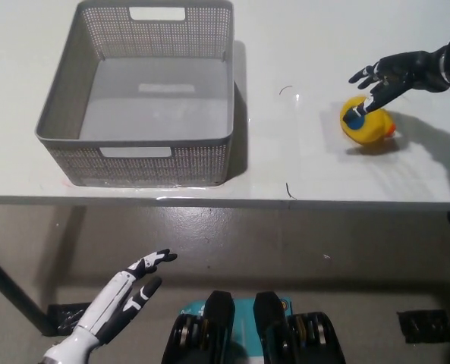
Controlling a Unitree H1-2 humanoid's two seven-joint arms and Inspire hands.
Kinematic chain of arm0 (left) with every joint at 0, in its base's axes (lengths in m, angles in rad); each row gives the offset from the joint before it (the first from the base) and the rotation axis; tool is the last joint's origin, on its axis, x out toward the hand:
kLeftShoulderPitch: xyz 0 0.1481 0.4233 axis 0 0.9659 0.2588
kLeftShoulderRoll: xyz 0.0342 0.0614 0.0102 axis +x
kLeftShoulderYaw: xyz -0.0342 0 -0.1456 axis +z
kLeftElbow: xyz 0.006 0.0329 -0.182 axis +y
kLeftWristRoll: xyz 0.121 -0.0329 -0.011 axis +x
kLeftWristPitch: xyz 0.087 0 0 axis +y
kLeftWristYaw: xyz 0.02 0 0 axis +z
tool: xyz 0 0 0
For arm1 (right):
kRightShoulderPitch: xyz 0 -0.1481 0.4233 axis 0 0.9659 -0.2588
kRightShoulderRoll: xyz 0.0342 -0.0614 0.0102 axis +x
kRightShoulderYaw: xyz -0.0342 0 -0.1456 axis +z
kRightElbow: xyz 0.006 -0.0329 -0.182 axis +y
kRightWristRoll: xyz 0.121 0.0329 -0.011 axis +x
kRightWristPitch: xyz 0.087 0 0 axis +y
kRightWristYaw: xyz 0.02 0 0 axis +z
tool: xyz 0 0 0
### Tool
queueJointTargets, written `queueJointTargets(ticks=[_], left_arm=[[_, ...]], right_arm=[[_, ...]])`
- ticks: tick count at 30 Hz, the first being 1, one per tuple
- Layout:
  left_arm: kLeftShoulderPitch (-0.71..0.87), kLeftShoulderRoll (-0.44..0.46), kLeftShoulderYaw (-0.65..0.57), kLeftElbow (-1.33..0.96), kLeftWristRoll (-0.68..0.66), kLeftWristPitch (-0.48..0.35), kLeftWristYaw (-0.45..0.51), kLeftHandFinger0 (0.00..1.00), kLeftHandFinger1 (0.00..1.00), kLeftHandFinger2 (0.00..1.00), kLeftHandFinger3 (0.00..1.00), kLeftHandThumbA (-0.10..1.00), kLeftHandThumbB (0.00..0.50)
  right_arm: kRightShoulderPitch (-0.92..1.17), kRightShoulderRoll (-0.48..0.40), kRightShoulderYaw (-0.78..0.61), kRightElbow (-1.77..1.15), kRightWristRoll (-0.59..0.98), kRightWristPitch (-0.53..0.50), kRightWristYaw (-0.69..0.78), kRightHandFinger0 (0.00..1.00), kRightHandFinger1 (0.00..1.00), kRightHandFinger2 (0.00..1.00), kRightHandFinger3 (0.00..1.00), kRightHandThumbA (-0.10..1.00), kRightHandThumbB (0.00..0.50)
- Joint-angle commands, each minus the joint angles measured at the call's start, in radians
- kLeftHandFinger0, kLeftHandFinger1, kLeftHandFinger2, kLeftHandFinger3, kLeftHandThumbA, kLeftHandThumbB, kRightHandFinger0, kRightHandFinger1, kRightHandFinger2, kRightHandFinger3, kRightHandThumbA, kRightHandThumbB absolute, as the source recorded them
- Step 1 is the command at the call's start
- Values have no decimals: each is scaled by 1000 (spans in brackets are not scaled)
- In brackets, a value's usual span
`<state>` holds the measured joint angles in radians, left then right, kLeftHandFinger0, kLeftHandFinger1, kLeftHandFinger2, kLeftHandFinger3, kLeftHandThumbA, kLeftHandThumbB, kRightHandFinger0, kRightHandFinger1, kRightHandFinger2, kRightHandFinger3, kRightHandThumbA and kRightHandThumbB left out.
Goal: Use the right hand to pick up a yellow duck toy and place it into a container on the left hand side
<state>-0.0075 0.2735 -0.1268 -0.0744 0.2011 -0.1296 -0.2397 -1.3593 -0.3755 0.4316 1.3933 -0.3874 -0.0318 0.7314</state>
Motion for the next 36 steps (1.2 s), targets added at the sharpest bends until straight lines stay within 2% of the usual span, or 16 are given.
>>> queueJointTargets(ticks=[1,2,4,6,9,14,20,21,24,27,29,30,31,36], left_arm=[[6,16,7,-44,5,-33,12,1000,1000,1000,1000,1000,216],[5,16,7,-44,7,-33,12,1000,1000,1000,1000,1000,218],[4,17,7,-47,10,-31,12,1000,1000,1000,1000,1000,216],[8,16,9,-51,4,-31,11,1000,1000,1000,1000,1000,209],[13,15,9,-53,5,-38,12,1000,1000,1000,1000,1000,215],[12,16,5,-58,15,-42,12,1000,1000,1000,1000,1000,211],[15,10,4,-60,9,-44,11,1000,1000,1000,1000,1000,207],[15,11,3,-59,11,-49,12,1000,1000,1000,1000,1000,201],[13,14,0,-60,21,-60,12,1000,1000,1000,1000,1000,214],[14,13,4,-65,15,-56,11,1000,1000,1000,1000,1000,233],[15,13,5,-67,12,-61,11,1000,1000,1000,1000,1000,232],[17,12,5,-69,13,-60,12,1000,1000,1000,1000,1000,235],[19,12,4,-74,16,-55,11,1000,1000,1000,1000,1000,239],[24,11,5,-72,24,-75,18,1000,1000,1000,1000,1000,246]], right_arm=[[-55,-22,-10,6,3,-24,-26,1000,1000,1000,1000,1000,335],[-54,-21,-9,8,2,-23,-31,1000,1000,1000,1000,1000,336],[-51,-15,-3,14,-5,-4,-41,1000,1000,1000,1000,1000,375],[-46,-7,-9,20,2,10,-41,1000,1000,1000,1000,1000,363],[-40,1,-12,26,4,33,-48,1000,1000,1000,1000,1000,386],[-32,3,-29,32,23,26,-36,1000,1000,1000,1000,1000,309],[-12,6,-15,34,1,4,-68,1000,1000,1000,1000,1000,323],[-9,7,-16,35,2,1,-71,1000,1000,1000,1000,1000,304],[-3,18,-12,42,-5,50,-103,1000,1000,1000,1000,1000,335],[1,26,-10,47,-8,72,-130,1000,1000,1000,1000,1000,391],[8,26,-16,47,0,53,-120,1000,1000,1000,1000,1000,384],[12,29,-36,52,21,82,-120,1000,1000,1000,1000,1000,397],[16,33,-30,54,13,93,-128,1000,1000,1000,1000,1000,379],[26,41,-34,57,14,114,-135,1000,1000,1000,1000,1000,406]])
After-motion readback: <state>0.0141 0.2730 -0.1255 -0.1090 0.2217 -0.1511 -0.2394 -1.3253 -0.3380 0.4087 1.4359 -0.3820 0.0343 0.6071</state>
